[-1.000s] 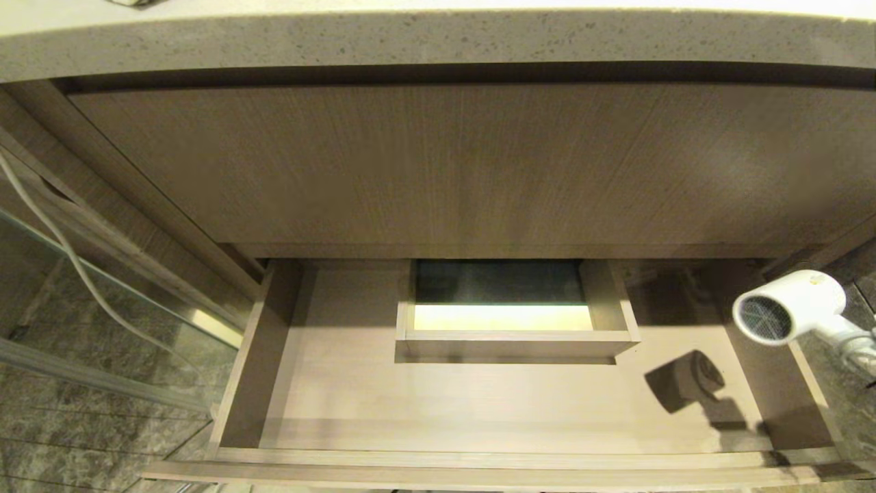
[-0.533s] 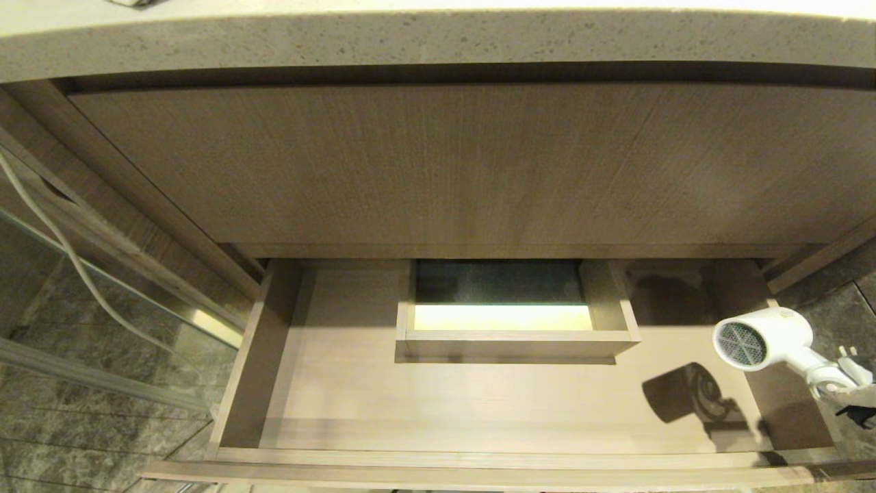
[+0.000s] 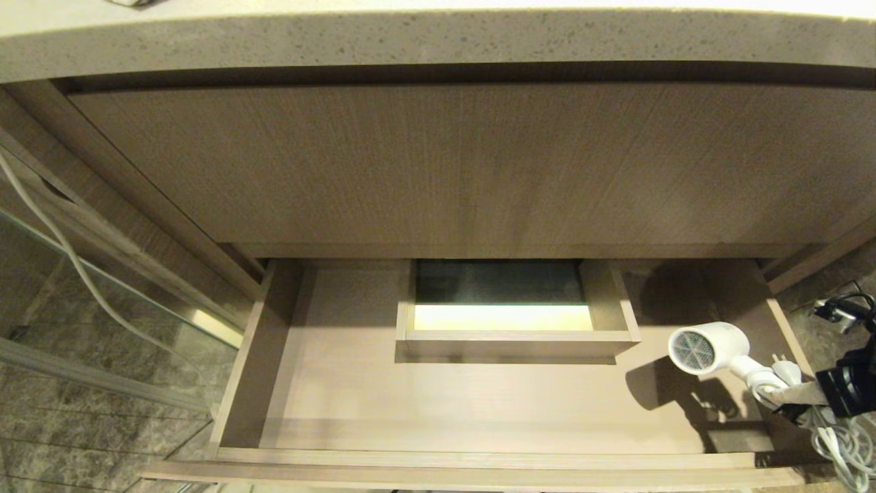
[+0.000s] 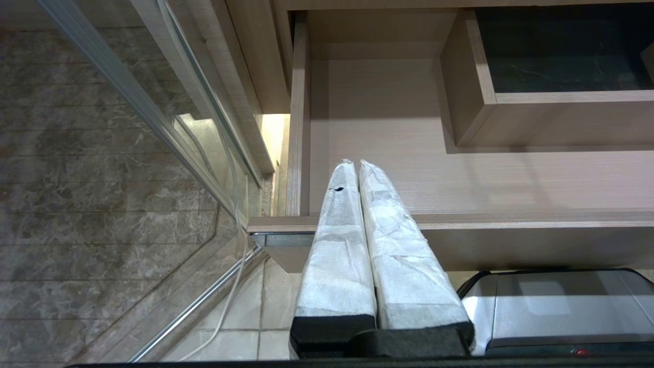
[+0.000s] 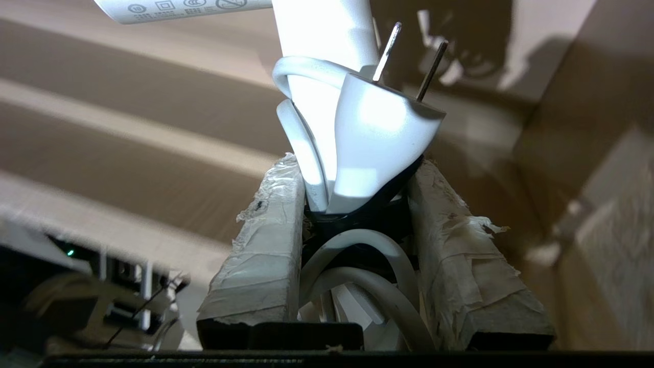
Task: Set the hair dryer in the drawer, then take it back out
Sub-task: Put it into the drawer
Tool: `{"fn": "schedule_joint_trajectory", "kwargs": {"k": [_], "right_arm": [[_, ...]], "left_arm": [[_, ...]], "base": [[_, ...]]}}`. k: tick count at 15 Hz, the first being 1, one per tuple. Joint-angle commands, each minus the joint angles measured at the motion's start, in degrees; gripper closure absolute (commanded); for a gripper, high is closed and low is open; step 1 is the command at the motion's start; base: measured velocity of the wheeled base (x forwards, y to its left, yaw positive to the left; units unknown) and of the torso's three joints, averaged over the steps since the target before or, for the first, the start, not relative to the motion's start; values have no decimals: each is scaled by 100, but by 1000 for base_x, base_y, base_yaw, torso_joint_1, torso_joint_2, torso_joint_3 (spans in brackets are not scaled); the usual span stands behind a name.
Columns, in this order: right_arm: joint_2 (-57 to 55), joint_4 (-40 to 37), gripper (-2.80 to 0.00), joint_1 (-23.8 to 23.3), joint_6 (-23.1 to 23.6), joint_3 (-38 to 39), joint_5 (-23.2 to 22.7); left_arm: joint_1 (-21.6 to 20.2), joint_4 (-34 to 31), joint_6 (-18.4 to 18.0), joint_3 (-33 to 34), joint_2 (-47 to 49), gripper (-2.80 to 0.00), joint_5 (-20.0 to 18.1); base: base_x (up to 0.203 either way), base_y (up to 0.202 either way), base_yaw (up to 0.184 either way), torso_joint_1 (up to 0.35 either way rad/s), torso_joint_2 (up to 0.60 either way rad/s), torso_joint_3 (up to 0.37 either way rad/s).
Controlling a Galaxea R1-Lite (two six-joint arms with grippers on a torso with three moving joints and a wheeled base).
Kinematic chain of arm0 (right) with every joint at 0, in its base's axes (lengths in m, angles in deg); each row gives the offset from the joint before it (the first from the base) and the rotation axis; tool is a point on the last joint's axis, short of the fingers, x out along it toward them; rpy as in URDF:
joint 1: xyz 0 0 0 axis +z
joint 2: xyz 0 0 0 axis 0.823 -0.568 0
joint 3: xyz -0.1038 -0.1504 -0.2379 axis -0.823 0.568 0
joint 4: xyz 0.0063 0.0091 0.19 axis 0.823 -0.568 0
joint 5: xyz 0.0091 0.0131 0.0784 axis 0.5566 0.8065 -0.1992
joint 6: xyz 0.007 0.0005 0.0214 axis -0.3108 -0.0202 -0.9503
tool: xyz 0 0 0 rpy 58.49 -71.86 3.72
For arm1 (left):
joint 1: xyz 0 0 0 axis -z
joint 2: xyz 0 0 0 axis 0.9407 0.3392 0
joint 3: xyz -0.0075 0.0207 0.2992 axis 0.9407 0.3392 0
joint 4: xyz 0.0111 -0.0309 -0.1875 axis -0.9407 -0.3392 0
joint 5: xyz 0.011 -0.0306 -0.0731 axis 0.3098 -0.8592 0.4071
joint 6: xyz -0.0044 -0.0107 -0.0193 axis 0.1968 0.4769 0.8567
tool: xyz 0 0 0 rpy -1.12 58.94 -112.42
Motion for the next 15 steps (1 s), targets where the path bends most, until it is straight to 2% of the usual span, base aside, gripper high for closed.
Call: {"fn": "schedule_joint_trajectory", "kwargs": {"k": [1,7,15], "right_arm": [[-636,229,0,164,-39,-117,-2],[-1757,1885,0,651,-449,-723,526],[-2367,3081,0,836,-814,-1169,546]], "left_arm": [[0,-1,5,0,0,0,1],[0,-1,-4,0,0,0,0],[0,-1,4,0,0,0,0]], "base": [[0,0,0,0,0,0],[0,0,0,0,0,0],[0,0,0,0,0,0]]}}
